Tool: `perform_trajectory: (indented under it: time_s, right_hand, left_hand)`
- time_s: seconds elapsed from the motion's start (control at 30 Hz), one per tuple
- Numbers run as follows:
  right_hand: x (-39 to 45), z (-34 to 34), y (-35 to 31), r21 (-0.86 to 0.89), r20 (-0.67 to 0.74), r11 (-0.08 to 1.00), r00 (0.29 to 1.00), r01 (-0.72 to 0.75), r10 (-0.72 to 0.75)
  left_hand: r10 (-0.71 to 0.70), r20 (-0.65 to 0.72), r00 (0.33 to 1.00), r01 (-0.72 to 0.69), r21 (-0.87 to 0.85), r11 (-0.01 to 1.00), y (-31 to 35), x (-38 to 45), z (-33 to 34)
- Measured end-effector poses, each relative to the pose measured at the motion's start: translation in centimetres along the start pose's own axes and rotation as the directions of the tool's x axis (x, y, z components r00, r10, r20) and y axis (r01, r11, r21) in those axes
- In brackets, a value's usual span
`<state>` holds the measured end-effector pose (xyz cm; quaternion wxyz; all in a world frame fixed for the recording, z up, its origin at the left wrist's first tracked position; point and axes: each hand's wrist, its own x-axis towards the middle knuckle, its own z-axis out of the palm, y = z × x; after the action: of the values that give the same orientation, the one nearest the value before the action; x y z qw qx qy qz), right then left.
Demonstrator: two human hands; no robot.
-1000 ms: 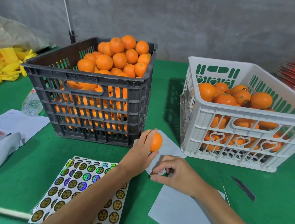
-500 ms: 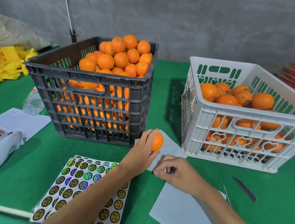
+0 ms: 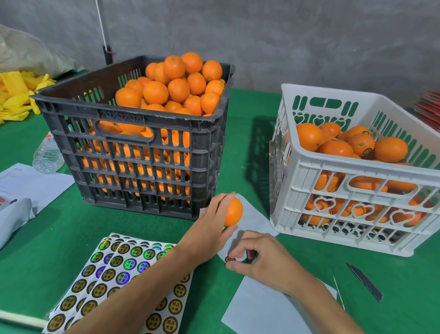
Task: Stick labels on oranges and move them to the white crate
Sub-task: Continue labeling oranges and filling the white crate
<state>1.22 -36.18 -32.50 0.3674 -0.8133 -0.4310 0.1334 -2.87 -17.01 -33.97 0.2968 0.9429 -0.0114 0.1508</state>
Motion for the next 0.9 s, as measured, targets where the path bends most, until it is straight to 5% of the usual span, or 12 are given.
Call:
perform_trajectory:
  time_s: [0.13,0.3,0.43,0.9]
  right_hand:
    - [0.06,0.15,-0.18,-0.126,-0.006,0.991,0.999,0.048,-0.049]
    - [0.18,0.01,-0.05,0.119,0.021,0.992,0.999,-0.052,0.050]
    - [0.23,-0.07,-0.16,0.150,0.050,0.986,0.996,-0.078,0.071]
    - [0.23,0.32,-0.16,-0.037,-0.011,0.999,1.000,0.011,-0.011]
  left_hand:
    - [-0.001,0.003,1.000,0.001,0.000,1.000,-0.02,-0.02,-0.07]
    - [0.003,-0.006,1.000,-0.003,0.003,1.000,-0.02,-0.06,-0.04]
    - [0.006,-0.002,1.000,-0.006,0.002,1.000,-0.06,-0.03,-0.04]
    - [0.006,0.003,1.000,-0.006,-0.002,1.000,-0.13,0.01,0.00]
